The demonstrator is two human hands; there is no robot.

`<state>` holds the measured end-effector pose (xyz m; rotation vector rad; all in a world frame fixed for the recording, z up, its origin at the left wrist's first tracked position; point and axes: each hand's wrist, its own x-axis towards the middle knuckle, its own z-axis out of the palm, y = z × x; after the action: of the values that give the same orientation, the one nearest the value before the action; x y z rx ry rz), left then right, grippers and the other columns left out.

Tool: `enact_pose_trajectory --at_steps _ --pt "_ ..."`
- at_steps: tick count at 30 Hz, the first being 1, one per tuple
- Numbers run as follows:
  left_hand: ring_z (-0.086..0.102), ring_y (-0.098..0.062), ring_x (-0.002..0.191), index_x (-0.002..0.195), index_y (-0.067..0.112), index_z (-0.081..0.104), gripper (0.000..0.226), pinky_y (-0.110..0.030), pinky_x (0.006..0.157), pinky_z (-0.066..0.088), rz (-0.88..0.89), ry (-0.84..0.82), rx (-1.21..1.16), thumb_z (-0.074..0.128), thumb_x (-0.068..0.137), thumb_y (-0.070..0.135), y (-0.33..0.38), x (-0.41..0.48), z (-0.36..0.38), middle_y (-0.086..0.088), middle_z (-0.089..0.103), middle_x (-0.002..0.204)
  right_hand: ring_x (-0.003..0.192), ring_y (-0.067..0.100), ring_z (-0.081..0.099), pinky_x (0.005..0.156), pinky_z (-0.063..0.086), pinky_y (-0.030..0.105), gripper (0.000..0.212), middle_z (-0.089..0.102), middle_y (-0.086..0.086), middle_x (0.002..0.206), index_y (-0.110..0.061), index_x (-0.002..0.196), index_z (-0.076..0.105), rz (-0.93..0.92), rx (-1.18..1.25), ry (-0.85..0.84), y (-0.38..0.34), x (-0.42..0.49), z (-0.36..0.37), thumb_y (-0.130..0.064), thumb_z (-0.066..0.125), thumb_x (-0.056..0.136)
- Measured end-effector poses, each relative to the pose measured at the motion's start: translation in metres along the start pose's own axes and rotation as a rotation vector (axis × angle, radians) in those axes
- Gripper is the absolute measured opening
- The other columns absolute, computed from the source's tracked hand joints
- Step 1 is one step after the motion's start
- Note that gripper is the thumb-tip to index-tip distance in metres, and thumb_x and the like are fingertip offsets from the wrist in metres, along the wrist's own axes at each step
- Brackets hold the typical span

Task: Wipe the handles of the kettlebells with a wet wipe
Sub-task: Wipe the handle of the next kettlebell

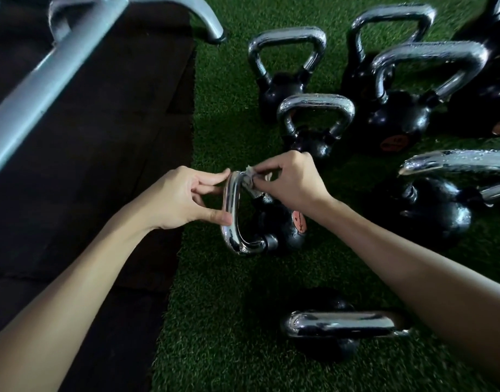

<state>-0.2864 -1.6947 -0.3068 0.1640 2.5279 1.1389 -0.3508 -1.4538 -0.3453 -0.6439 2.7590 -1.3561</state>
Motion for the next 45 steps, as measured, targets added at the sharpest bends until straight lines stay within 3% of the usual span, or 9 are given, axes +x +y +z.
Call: enact_pose_trajectory --at_steps 5,9,15,21,28,34,36,42,45 --pt "0.071 -0.003 0.101 0.141 0.043 0.056 0.102 -0.027 0.08 0.056 0.027 0.007 -0.028 0.092 0.049 0.067 -0.003 0.0 0.004 0.015 0.066 0.133 0.058 -0.022 0.055 0.056 0.039 0.001 0.021 0.078 -0.002 0.099 -0.012 0.103 0.082 -0.137 0.097 -0.013 -0.028 -0.003 -0.01 -0.01 0.081 0.082" --pt "0.058 -0.008 0.065 0.141 0.041 0.056 0.102 -0.016 0.07 0.05 0.034 0.074 -0.048 0.091 0.046 0.055 -0.004 -0.004 0.011 0.029 0.067 0.123 0.05 -0.01 0.055 0.048 0.035 0.006 0.018 0.075 -0.012 0.074 -0.016 0.096 0.083 -0.073 0.139 -0.138 -0.027 -0.026 -0.013 -0.018 0.087 0.078" --pt "0.058 -0.009 0.064 0.141 0.042 0.055 0.099 -0.012 0.069 0.051 0.076 0.118 -0.013 0.092 0.049 0.051 -0.002 -0.005 0.018 0.027 0.066 0.123 0.053 -0.017 0.055 0.052 0.038 0.003 0.017 0.077 -0.005 0.085 -0.012 0.099 0.083 -0.066 0.151 -0.05 -0.029 -0.025 -0.018 -0.015 0.083 0.082" --pt "0.067 -0.014 0.084 0.132 0.054 0.057 0.093 -0.033 0.086 0.058 0.064 0.133 -0.033 0.091 0.047 0.067 -0.002 -0.001 0.019 0.036 0.065 0.119 0.049 -0.005 0.055 0.049 0.037 0.009 0.01 0.067 -0.019 0.061 -0.017 0.084 0.083 -0.037 0.145 -0.302 -0.029 -0.054 -0.025 -0.021 0.088 0.076" --pt "0.054 -0.009 0.078 0.136 0.045 0.059 0.093 -0.011 0.074 0.049 0.063 0.163 -0.017 0.087 0.05 0.065 0.002 0.002 0.019 0.043 0.063 0.108 0.048 -0.001 0.054 0.047 0.034 0.009 0.008 0.061 -0.027 0.054 -0.018 0.081 0.083 -0.085 0.185 -0.271 -0.034 -0.064 -0.025 -0.019 0.088 0.076" --pt "0.054 -0.006 0.066 0.14 0.043 0.056 0.092 -0.009 0.071 0.048 0.058 0.174 0.069 0.085 0.054 0.061 0.01 0.003 0.018 0.036 0.059 0.118 0.061 -0.003 0.062 0.058 0.041 0.009 0.011 0.072 -0.017 0.074 -0.02 0.085 0.082 -0.191 0.017 -0.344 -0.021 -0.069 -0.03 -0.023 0.087 0.076" --pt "0.057 -0.006 0.064 0.14 0.043 0.056 0.093 -0.015 0.077 0.053 0.059 0.171 0.083 0.083 0.053 0.063 0.012 0.0 0.018 0.034 0.059 0.121 0.07 -0.001 0.065 0.063 0.051 0.021 0.013 0.074 -0.016 0.082 -0.025 0.091 0.082 -0.25 -0.13 -0.374 -0.013 -0.068 -0.03 -0.031 0.082 0.079" --pt "0.066 -0.004 0.113 0.142 0.043 0.054 0.094 -0.026 0.106 0.046 0.064 0.163 0.092 0.082 0.055 0.067 0.01 -0.002 0.02 0.023 0.063 0.131 0.079 0.0 0.064 0.073 0.059 0.035 0.016 0.076 -0.013 0.095 -0.03 0.098 0.08 -0.241 -0.199 -0.27 -0.01 -0.06 -0.027 -0.028 0.079 0.082" --pt "0.059 0.006 0.112 0.141 0.044 0.055 0.095 -0.017 0.104 0.041 0.054 0.157 0.092 0.082 0.053 0.068 0.014 -0.002 0.018 0.024 0.062 0.13 0.072 -0.006 0.062 0.07 0.05 0.016 0.022 0.073 -0.017 0.086 -0.029 0.103 0.08 -0.223 -0.155 -0.4 -0.011 -0.06 -0.026 -0.023 0.078 0.083"
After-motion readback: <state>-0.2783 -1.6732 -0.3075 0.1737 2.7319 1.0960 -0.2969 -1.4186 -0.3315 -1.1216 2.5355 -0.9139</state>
